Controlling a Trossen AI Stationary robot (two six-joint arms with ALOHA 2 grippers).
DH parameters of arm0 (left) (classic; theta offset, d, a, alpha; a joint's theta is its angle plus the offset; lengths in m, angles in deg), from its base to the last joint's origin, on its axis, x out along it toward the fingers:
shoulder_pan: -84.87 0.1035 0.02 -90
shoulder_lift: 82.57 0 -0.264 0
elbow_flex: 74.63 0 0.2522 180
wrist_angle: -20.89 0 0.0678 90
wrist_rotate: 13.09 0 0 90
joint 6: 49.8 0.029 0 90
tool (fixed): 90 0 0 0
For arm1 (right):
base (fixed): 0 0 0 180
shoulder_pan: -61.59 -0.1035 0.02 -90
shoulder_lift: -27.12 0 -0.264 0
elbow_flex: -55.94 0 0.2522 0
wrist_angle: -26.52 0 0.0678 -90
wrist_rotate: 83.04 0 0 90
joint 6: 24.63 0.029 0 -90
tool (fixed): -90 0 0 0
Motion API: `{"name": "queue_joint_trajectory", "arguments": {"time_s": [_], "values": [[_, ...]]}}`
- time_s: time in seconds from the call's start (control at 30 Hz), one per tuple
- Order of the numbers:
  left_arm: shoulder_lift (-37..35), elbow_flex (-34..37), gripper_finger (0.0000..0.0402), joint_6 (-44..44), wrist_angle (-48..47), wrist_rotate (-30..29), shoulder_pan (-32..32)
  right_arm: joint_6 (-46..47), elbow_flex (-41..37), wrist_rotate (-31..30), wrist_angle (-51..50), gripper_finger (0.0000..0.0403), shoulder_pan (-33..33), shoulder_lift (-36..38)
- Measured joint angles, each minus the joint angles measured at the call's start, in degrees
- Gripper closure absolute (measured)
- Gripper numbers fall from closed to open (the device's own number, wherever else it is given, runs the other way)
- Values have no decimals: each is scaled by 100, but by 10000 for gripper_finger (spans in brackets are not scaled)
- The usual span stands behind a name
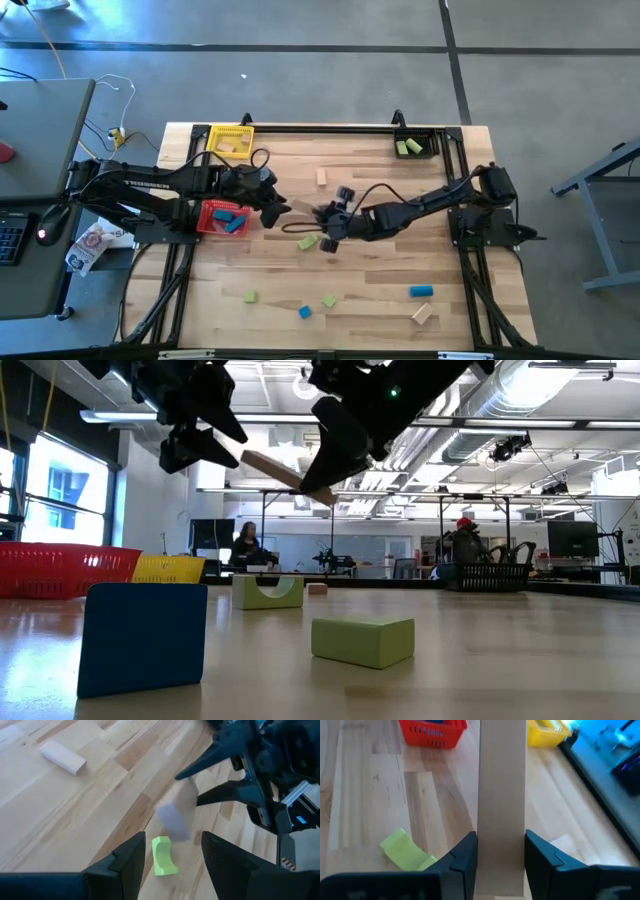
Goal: Sort & place blocks by color
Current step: Put the brown block into the yellow bin
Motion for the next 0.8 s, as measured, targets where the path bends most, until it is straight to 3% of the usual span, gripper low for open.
{"name": "queue_joint_trajectory", "arguments": {"time_s": [0.23,0.6,0.8], "values": [[0,0,220,-67,367,30,-5,-739,0,-352,518,299,-183,0],[0,0,222,-149,613,563,-2,-1274,0,-739,945,299,-292,3],[0,0,252,16,655,582,-2,-1331,2,-812,954,299,-277,4]]}}
